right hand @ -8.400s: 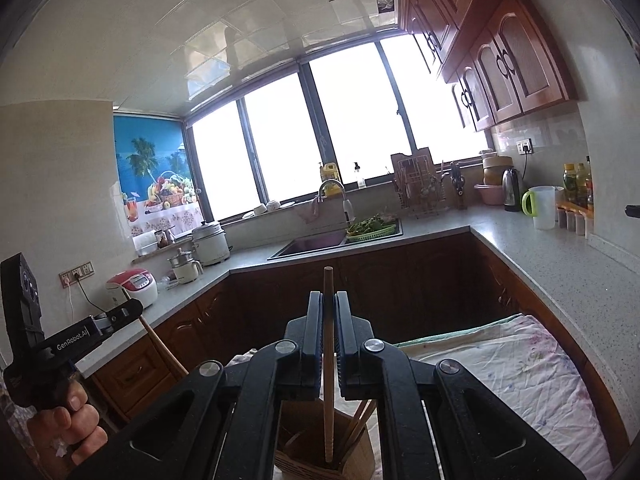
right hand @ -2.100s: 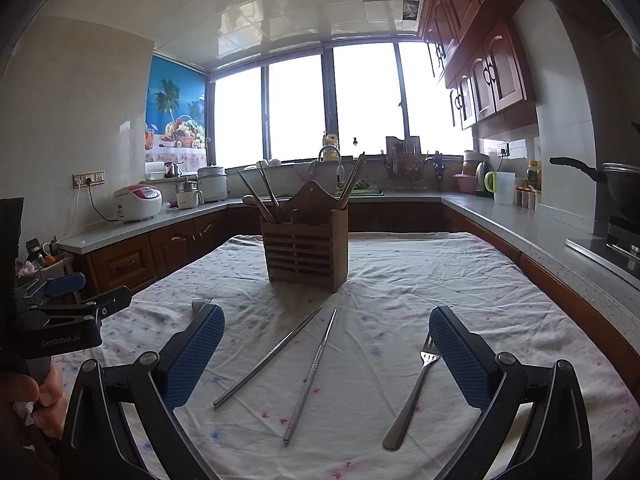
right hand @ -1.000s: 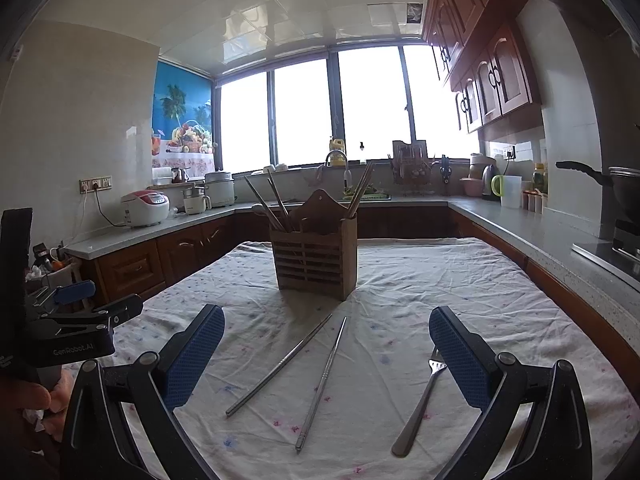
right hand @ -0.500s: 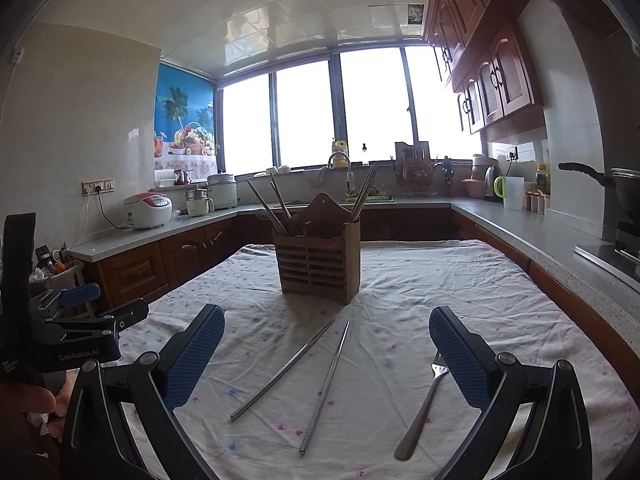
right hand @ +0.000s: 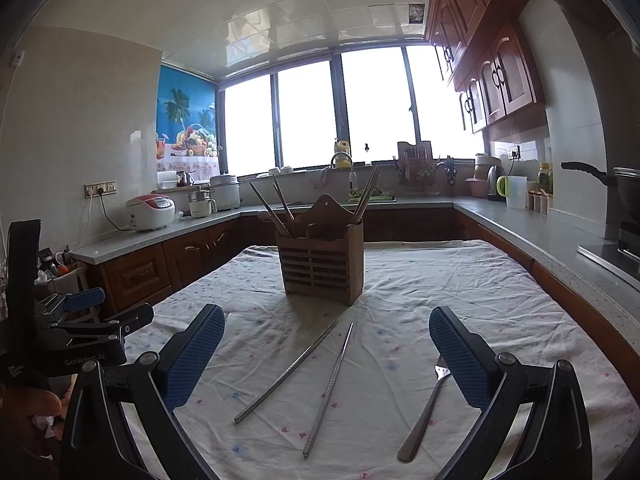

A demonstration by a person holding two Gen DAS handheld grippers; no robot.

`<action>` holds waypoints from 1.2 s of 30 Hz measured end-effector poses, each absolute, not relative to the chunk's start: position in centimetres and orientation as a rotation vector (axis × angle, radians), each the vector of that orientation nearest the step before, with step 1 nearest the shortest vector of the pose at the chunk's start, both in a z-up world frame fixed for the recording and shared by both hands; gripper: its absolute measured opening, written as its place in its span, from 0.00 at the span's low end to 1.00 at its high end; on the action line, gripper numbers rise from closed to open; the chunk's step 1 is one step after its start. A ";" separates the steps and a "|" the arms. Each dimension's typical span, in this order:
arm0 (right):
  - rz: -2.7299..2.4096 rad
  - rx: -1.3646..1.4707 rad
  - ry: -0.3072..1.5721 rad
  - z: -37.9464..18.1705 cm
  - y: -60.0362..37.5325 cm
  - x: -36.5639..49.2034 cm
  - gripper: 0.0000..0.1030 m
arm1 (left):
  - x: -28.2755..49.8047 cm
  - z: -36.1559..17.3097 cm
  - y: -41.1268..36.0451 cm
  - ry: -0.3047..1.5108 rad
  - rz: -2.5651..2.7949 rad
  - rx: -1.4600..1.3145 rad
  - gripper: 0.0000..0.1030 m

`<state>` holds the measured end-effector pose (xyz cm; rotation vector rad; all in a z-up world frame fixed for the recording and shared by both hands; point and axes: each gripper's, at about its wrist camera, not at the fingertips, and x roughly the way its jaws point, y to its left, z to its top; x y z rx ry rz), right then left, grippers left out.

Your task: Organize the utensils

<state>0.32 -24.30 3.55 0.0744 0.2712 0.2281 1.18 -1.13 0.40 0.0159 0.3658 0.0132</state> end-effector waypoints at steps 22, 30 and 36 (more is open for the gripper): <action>0.239 0.083 0.270 3.7 -24.5 0.5 1.00 | 1.2 0.5 -1.3 0.367 0.006 0.020 1.00; 0.241 0.086 0.269 3.7 -24.5 0.5 1.00 | 1.2 0.6 -1.4 0.367 0.004 0.021 1.00; 0.243 0.089 0.267 3.7 -24.5 0.5 1.00 | 1.2 0.6 -1.4 0.367 0.004 0.021 1.00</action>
